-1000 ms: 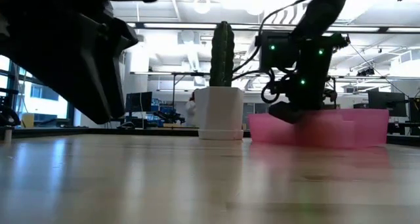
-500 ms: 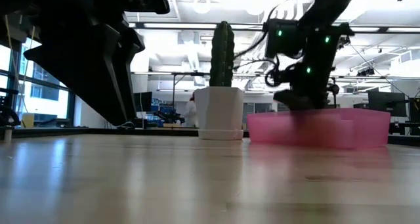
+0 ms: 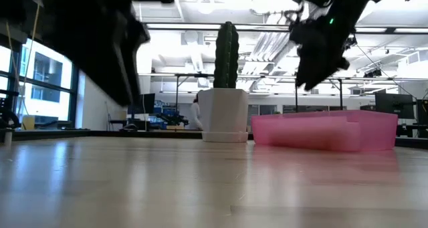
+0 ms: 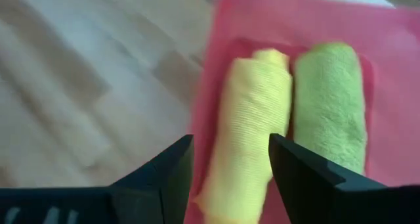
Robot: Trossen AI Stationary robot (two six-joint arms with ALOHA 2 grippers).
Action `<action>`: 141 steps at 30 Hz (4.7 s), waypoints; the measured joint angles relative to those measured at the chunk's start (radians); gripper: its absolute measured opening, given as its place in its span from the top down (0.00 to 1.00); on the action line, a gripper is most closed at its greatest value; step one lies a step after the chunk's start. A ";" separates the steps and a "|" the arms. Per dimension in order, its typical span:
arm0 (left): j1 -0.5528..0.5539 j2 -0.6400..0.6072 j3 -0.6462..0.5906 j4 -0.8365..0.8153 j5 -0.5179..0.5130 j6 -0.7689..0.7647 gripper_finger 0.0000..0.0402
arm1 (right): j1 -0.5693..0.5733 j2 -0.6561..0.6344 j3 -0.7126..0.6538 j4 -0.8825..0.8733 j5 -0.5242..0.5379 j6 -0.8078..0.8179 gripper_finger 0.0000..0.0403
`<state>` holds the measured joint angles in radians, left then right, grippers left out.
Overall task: Roll microfiber towels into tight, uniform cylinder then place into a basket
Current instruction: Return to Home Position
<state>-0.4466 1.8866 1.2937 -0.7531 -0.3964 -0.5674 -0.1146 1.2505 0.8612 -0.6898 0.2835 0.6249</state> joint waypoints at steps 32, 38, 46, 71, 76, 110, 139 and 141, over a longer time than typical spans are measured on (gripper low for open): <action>-0.194 -0.910 -0.004 -0.329 -0.470 -0.030 0.67 | 0.508 -0.413 -0.512 0.872 0.362 -0.235 0.53; -0.204 -0.983 -0.004 -0.443 -0.504 -0.130 0.67 | 0.544 -0.398 -0.593 1.021 0.428 -0.222 0.53; -0.203 -1.017 -0.004 -0.488 -0.518 -0.164 0.67 | 0.570 -0.367 -0.746 1.324 0.456 -0.233 0.53; -0.202 -1.042 -0.031 -0.587 -0.569 -0.321 0.67 | 0.558 -0.376 -0.799 1.121 0.528 -0.254 0.53; -0.202 -1.083 -0.190 -0.580 -0.586 -0.438 0.67 | 0.558 -0.377 -0.799 1.054 0.528 -0.200 0.53; -0.201 -1.363 -1.157 0.768 -0.375 0.032 0.67 | 0.558 -0.377 -0.799 1.011 0.167 -0.424 0.53; 0.078 -1.362 -1.282 1.095 -0.501 0.468 0.67 | 0.557 -0.993 -0.799 0.896 0.167 -0.424 0.53; 0.081 -1.362 -1.282 1.070 -0.539 0.468 0.67 | 0.558 -1.027 -0.799 0.896 0.167 -0.424 0.53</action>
<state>-0.3656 0.5251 0.0116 0.3171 -0.9354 -0.0994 0.4431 0.2236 0.0624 0.2062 0.4503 0.2005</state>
